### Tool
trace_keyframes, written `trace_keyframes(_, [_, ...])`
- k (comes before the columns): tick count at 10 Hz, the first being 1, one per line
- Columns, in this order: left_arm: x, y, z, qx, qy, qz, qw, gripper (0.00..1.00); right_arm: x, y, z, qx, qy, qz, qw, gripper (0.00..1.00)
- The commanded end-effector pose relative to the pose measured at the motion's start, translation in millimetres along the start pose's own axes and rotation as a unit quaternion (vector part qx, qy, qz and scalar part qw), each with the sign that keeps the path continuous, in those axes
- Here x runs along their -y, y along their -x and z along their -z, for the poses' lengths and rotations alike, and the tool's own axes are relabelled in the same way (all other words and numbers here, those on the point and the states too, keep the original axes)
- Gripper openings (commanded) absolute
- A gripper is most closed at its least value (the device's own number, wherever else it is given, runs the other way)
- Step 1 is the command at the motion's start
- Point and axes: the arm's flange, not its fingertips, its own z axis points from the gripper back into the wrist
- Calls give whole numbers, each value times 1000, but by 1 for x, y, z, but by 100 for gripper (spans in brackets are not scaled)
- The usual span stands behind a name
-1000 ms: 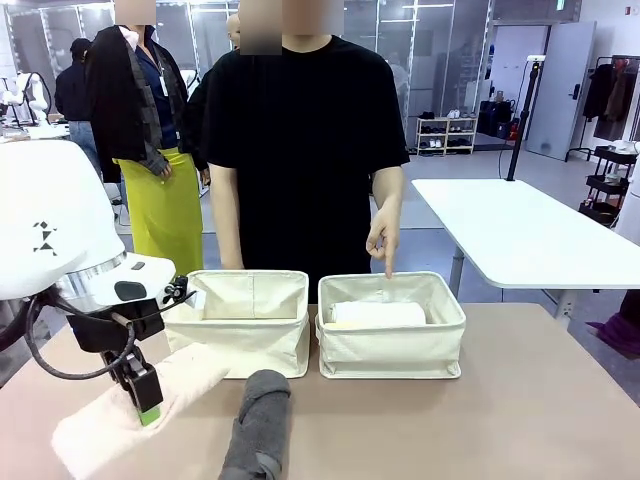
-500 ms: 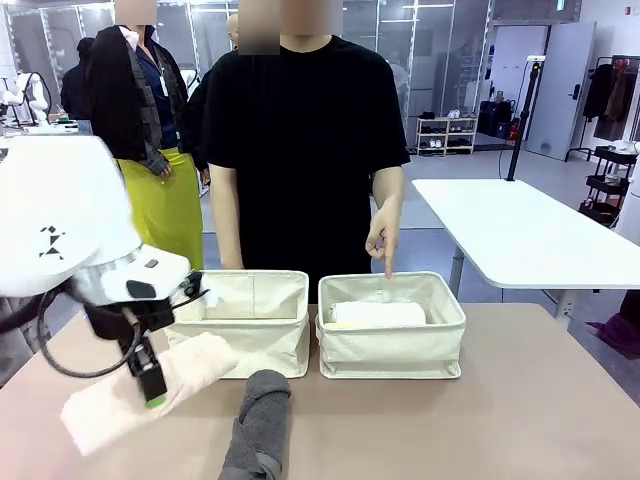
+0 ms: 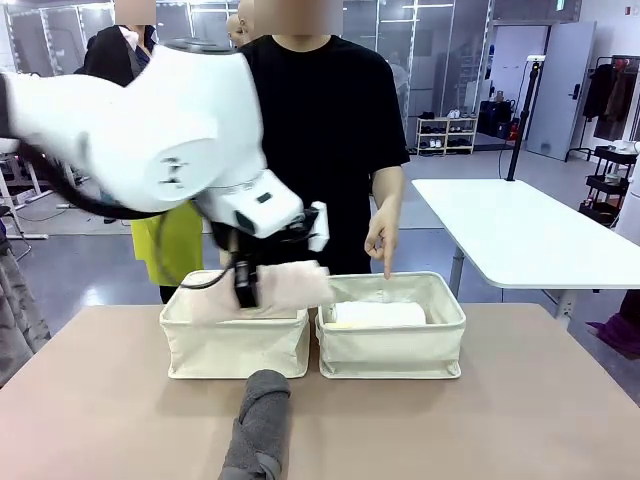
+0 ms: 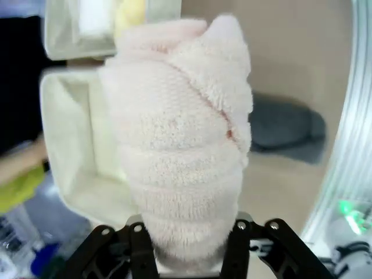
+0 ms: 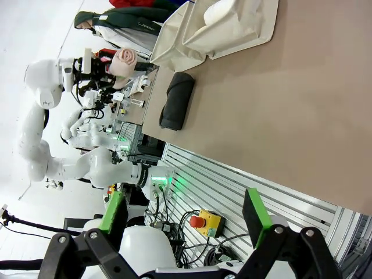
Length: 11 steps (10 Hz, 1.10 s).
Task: Divide the towels into two baskets.
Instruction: Pick up one hotel-folded towel from the bottom of the table and place it in the Fabric basket indicated by the person.
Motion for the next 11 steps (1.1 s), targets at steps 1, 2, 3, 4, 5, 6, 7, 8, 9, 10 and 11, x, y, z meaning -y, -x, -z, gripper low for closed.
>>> trace_keyframes(1, [-35,-52,21,47,-4,81,996,38,-3,0,-1,3,-3,-7,1000,100])
trace_keyframes(2, [-46,-82,31,55,-6,105,993,38,-3,0,-1,3,-3,-7,1000,100])
trace_keyframes(3, [-56,-107,41,54,-7,114,992,38,-3,0,-1,3,-3,-7,1000,100])
trace_keyframes(4, [-69,-142,56,60,-25,133,989,38,-3,0,-1,3,-3,-7,1000,100])
trace_keyframes(5, [-78,-161,66,55,-32,143,988,38,-3,0,-1,3,-3,-7,1000,100])
trace_keyframes(6, [-90,-176,77,40,-47,156,986,38,-3,0,-1,3,-3,-7,1000,100])
trace_keyframes(7, [-103,-186,88,42,-42,156,986,38,-3,0,-1,3,-3,-7,1000,100])
trace_keyframes(8, [-112,-195,100,49,-28,163,985,38,-3,0,-1,3,-3,-7,1000,100])
trace_keyframes(9, [-120,-201,112,38,-23,169,985,38,-3,0,-1,3,-3,-7,1000,100])
trace_keyframes(10, [-128,-203,123,18,-13,167,986,38,-3,0,-1,3,-3,-7,1000,100])
trace_keyframes(11, [-135,-202,134,31,-1,150,988,38,-3,0,-1,3,-3,-7,1000,100])
